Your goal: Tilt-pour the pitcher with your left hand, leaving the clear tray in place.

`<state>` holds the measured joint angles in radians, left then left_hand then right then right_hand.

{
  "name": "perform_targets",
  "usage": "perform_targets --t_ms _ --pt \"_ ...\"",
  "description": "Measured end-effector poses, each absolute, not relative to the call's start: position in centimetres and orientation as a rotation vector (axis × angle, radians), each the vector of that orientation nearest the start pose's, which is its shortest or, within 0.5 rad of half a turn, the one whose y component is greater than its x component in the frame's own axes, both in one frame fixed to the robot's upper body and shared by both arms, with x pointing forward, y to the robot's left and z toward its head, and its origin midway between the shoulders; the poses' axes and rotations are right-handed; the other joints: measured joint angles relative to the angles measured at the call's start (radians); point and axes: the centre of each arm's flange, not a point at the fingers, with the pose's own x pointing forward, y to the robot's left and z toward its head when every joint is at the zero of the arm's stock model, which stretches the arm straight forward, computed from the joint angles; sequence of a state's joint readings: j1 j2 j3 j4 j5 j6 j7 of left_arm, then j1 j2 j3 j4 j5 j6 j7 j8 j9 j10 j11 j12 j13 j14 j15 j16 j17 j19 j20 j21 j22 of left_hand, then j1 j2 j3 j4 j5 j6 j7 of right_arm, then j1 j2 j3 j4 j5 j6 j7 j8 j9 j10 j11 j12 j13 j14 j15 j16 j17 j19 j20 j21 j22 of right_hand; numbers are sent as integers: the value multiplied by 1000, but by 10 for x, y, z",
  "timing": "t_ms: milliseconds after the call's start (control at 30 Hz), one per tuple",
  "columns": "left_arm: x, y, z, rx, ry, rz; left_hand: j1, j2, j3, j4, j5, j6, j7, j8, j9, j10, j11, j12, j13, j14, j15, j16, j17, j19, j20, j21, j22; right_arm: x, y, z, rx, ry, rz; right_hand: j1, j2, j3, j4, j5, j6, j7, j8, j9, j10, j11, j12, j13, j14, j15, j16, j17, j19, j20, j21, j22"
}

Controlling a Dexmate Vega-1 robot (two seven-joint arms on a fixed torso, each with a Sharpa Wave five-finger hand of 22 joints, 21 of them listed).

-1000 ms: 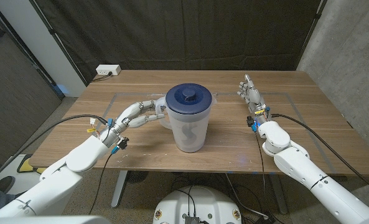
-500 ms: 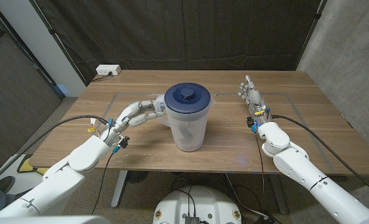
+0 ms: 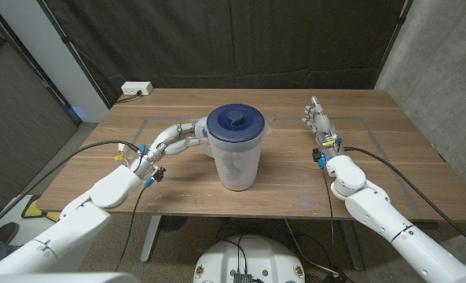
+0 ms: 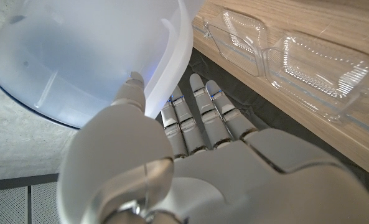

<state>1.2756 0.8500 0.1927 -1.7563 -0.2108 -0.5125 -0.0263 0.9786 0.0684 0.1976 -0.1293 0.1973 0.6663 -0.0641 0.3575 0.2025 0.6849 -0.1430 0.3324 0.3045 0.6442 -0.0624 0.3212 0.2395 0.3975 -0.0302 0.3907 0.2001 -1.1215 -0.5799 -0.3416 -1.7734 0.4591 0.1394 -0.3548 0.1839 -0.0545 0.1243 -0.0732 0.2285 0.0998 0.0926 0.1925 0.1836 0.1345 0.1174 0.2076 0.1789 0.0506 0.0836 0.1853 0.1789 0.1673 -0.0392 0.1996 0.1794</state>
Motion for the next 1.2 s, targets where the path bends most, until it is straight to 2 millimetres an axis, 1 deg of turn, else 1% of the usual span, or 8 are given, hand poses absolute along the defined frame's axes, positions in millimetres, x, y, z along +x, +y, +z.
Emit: perform_targets --t_ms 233,400,467,567,733,833,900,1200 --pt "512 289 -45 623 -846 -382 1 0 6 5 0 61 7 19 -3 56 -11 3 12 65 -2 12 1 41 -14 13 0 567 -251 -55 -35 -597 28 0 0 0 0 0 0 0 0 0 5 5 0 0 5 -2 0 0 7 7 0 0" --pt "515 286 -41 617 -854 -387 79 44 67 -11 -5 180 18 68 -1 187 -25 43 39 203 -32 54 9 137 -17 67 3 565 -252 -56 -31 -597 21 0 0 0 0 0 0 0 0 0 5 5 0 0 5 -2 0 0 7 7 0 0" --pt "516 285 -40 608 -856 -385 88 53 98 -13 -3 204 3 98 6 233 -20 63 55 275 -52 71 13 187 -21 99 7 564 -253 -57 -29 -597 18 0 0 0 0 0 0 0 0 0 5 5 0 0 5 -2 0 0 8 7 0 0" --pt "519 282 -39 584 -855 -381 99 44 132 -13 4 227 2 131 25 281 -16 83 85 359 -79 82 19 254 -30 149 10 562 -254 -58 -27 -597 11 0 0 0 0 0 0 0 0 0 5 5 4 0 9 2 0 0 13 2 0 0" --pt "523 283 -39 557 -840 -373 99 44 155 -19 -1 184 45 134 58 285 -12 95 133 370 -81 86 44 269 -32 180 12 559 -257 -60 -27 -596 6 0 0 0 0 0 4 -4 0 0 11 0 8 0 10 0 2 0 17 5 0 0" --pt "526 279 -39 535 -833 -373 103 40 175 -6 -4 160 69 140 84 269 5 114 179 370 -81 86 73 269 -32 195 12 558 -259 -61 -24 -592 -1 0 0 0 0 0 4 -4 0 0 15 4 8 0 16 -2 4 0 17 5 0 0" --pt "527 280 -39 529 -829 -369 113 30 212 26 -5 147 82 148 107 251 13 136 223 370 -81 86 99 269 -32 207 12 557 -260 -62 -24 -591 -2 0 0 0 0 0 4 -4 0 0 16 5 8 0 16 -2 4 0 16 5 0 0" --pt "532 275 -41 467 -822 -348 130 13 241 55 -4 137 92 174 171 234 27 197 343 375 -84 97 174 259 -34 228 8 556 -263 -65 -16 -582 0 0 0 0 0 0 4 -11 0 0 20 2 8 0 20 -6 4 0 16 5 0 0"
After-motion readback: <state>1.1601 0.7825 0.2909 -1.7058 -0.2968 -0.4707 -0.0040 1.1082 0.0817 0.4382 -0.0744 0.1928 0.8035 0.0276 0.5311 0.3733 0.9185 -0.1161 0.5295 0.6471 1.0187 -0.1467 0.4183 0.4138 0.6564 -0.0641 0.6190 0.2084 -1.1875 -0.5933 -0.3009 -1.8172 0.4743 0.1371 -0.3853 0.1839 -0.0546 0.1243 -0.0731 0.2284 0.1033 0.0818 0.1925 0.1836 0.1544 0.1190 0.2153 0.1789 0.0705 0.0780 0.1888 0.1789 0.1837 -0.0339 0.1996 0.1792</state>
